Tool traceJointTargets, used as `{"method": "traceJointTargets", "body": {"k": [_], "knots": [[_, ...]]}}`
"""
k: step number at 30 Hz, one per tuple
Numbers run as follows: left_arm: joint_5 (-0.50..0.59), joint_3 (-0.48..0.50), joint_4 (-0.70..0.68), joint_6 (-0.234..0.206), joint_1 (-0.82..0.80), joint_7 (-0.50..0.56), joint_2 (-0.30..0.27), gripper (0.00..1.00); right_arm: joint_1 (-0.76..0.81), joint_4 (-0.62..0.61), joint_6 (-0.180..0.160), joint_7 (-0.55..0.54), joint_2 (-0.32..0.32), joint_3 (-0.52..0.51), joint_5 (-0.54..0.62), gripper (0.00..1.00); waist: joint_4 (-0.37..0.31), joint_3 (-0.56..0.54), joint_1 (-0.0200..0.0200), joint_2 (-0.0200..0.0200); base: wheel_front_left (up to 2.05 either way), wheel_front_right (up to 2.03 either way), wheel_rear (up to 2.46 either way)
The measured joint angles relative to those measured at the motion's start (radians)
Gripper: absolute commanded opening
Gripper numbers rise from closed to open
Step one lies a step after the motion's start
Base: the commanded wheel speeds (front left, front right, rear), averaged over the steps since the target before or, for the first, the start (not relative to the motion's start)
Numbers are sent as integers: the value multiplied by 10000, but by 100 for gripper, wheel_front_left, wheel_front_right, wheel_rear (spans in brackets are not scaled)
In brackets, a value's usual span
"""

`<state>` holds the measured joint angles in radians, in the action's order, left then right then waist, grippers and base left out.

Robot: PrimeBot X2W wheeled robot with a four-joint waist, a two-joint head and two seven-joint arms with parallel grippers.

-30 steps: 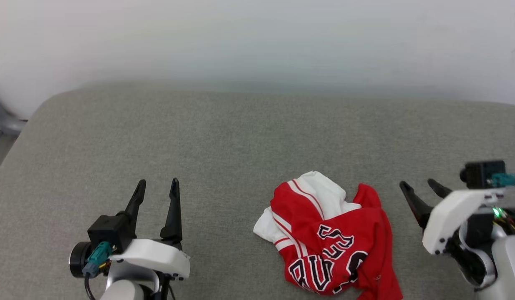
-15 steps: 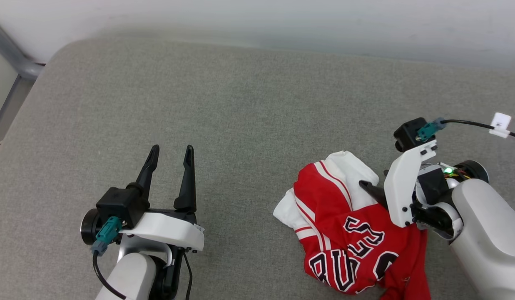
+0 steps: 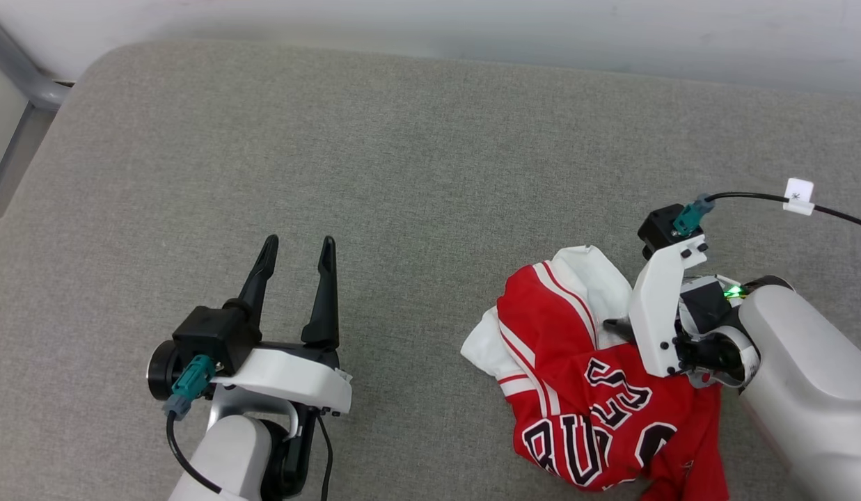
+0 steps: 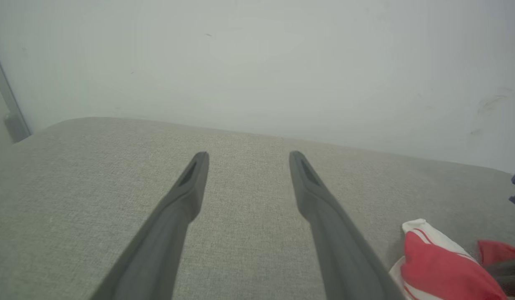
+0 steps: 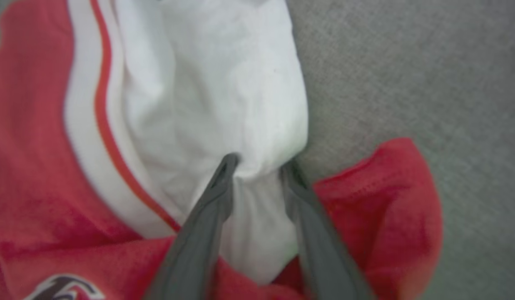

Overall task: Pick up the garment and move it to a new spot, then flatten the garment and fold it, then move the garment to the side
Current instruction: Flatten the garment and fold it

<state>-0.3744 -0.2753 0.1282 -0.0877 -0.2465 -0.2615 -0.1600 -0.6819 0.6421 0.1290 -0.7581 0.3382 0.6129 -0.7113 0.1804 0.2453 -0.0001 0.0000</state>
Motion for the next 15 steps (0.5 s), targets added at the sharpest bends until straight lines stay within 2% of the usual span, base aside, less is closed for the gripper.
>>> {"method": "traceJointTargets", "body": {"k": [7, 15], "knots": [[196, 337, 52, 92, 36, -2, 92, 100, -793, -148, 27, 1400, 190, 374, 94, 0, -201, -103, 1, 0, 0, 0, 0], [334, 564, 123, 236, 260, -2, 194, 100, -1491, -184, 23, 2161, 1223, -732, 165, 0, -613, -472, 1, 0, 0, 0, 0]]}}
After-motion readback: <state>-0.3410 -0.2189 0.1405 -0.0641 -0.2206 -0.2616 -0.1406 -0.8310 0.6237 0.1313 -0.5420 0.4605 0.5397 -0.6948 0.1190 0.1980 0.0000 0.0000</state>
